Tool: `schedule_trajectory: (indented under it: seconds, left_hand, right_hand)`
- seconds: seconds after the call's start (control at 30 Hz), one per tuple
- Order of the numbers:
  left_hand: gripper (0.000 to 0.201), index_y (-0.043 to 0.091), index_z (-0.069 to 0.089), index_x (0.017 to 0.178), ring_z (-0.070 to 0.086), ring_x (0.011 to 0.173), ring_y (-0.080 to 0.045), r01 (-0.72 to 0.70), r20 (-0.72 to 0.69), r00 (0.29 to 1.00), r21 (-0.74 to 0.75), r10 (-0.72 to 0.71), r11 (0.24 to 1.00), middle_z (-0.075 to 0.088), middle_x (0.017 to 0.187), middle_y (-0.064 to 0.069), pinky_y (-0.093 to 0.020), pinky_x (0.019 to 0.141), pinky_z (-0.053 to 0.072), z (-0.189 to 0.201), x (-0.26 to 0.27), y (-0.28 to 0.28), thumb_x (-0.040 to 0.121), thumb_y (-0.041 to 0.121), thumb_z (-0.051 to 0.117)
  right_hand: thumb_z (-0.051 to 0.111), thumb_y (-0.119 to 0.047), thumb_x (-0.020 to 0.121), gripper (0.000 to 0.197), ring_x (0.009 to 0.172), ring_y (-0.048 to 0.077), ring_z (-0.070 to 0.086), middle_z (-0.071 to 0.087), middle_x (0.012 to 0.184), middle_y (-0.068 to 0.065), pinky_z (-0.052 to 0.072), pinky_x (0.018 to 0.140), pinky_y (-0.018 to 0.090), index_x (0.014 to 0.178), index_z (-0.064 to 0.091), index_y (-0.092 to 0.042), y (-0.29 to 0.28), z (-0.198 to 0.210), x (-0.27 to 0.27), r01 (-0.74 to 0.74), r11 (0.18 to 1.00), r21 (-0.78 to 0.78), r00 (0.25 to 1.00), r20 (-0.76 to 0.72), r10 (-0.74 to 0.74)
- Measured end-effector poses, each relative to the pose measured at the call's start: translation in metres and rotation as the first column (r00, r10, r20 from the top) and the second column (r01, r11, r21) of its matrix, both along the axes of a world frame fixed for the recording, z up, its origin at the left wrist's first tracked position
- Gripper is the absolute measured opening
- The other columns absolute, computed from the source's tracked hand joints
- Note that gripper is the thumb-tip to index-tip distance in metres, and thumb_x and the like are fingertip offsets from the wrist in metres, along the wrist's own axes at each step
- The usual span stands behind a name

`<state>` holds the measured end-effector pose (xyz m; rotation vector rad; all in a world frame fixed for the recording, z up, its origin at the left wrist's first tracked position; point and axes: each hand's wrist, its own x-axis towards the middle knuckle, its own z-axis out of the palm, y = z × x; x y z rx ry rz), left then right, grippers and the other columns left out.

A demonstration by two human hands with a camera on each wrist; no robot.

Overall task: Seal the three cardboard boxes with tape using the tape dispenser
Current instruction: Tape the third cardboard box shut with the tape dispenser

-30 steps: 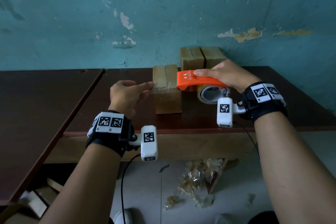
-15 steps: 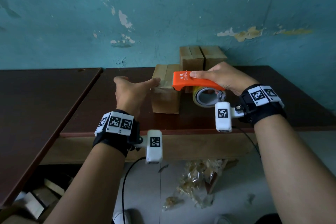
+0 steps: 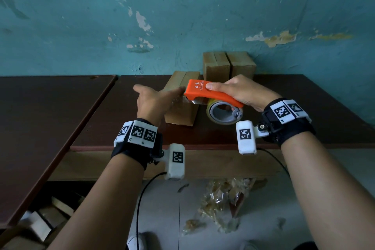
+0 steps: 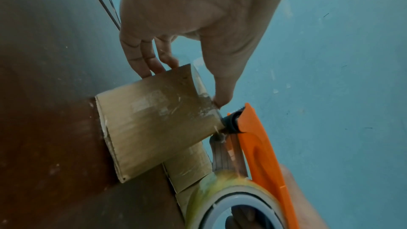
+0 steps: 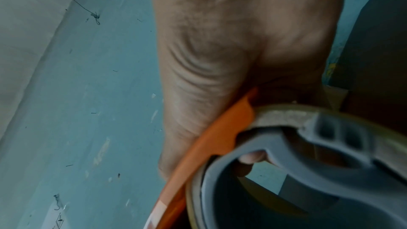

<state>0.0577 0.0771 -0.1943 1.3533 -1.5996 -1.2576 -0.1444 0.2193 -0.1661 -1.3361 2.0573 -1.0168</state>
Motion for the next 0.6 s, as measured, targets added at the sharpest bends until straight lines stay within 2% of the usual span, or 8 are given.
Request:
schedule_trajectory:
  seconds: [0.1,0.17,0.23,0.3,0.37,0.47,0.53,0.6]
  left_hand:
    - [0.105,0.019,0.025,0.124,0.06,0.122,-0.033,0.002,0.007,1.0,0.009,-0.002,1.0,0.056,0.135,-0.017,-0.05,0.102,0.057,0.0,-0.001,0.0,0.06,0.059,0.098]
    - [0.104,0.02,0.022,0.121,0.06,0.122,-0.032,0.013,0.018,1.0,0.018,-0.014,1.0,0.056,0.136,-0.016,-0.049,0.104,0.056,0.001,-0.001,-0.002,0.061,0.057,0.098]
    - [0.105,0.022,0.018,0.118,0.059,0.123,-0.031,0.032,0.029,0.999,0.028,-0.033,0.999,0.055,0.137,-0.015,-0.047,0.103,0.056,0.001,-0.002,-0.003,0.061,0.056,0.099]
    - [0.106,0.022,0.016,0.118,0.058,0.125,-0.032,0.037,0.038,0.999,0.039,-0.038,0.999,0.053,0.138,-0.015,-0.047,0.103,0.055,0.002,-0.002,-0.002,0.062,0.055,0.099]
    - [0.108,0.021,0.019,0.124,0.057,0.126,-0.034,0.036,0.047,0.998,0.054,-0.038,0.998,0.053,0.139,-0.016,-0.048,0.103,0.055,0.002,-0.002,-0.002,0.062,0.057,0.099]
    - [0.133,0.027,0.016,0.139,0.062,0.122,-0.035,0.075,0.008,0.997,0.137,-0.077,0.988,0.055,0.138,-0.015,-0.051,0.101,0.058,0.0,0.0,-0.003,0.043,0.067,0.099]
    - [0.151,0.024,0.014,0.15,0.064,0.12,-0.034,0.087,-0.016,0.996,0.168,-0.086,0.982,0.056,0.139,-0.012,-0.055,0.097,0.06,-0.002,0.002,-0.004,0.034,0.071,0.099]
    - [0.15,0.024,0.019,0.15,0.066,0.117,-0.033,0.078,-0.032,0.997,0.149,-0.074,0.986,0.057,0.137,-0.011,-0.055,0.095,0.061,-0.003,0.0,-0.005,0.033,0.069,0.101]
  right_hand:
    - [0.07,-0.076,0.081,0.082,0.061,0.024,0.066,0.072,0.072,0.019,0.051,0.063,0.026,0.088,0.073,0.006,0.0,-0.004,0.0,-0.012,1.0,0.014,1.0,0.013,0.012]
    - [0.072,-0.079,0.077,0.092,0.064,0.028,0.066,0.073,0.078,0.025,0.051,0.063,0.027,0.094,0.071,0.012,0.001,-0.006,-0.003,-0.015,1.0,0.016,0.999,0.039,0.014]
    - [0.074,-0.082,0.072,0.098,0.07,0.031,0.067,0.074,0.089,0.03,0.052,0.066,0.029,0.1,0.072,0.011,0.002,-0.007,-0.005,-0.03,0.999,0.015,0.998,0.058,0.03]
    - [0.075,-0.079,0.073,0.09,0.07,0.029,0.068,0.076,0.09,0.027,0.053,0.065,0.028,0.103,0.076,0.005,0.003,-0.008,-0.006,-0.033,0.999,0.01,0.996,0.086,0.032]
    - [0.076,-0.07,0.079,0.075,0.069,0.027,0.071,0.079,0.089,0.018,0.056,0.067,0.031,0.104,0.077,0.0,0.006,-0.009,-0.004,-0.041,0.999,0.008,0.991,0.129,0.04]
    - [0.071,-0.064,0.089,0.063,0.075,0.029,0.077,0.079,0.088,0.02,0.058,0.079,0.038,0.104,0.076,-0.003,0.012,-0.009,-0.004,-0.082,0.996,0.034,0.986,0.146,0.076]
    - [0.069,-0.064,0.09,0.064,0.073,0.029,0.077,0.078,0.084,0.021,0.06,0.074,0.033,0.102,0.074,-0.001,0.016,-0.009,-0.005,-0.098,0.994,0.051,0.982,0.165,0.088]
    - [0.069,-0.064,0.089,0.066,0.069,0.027,0.076,0.078,0.087,0.022,0.059,0.068,0.027,0.103,0.074,0.001,0.018,-0.01,-0.005,-0.094,0.995,0.044,0.981,0.173,0.085]
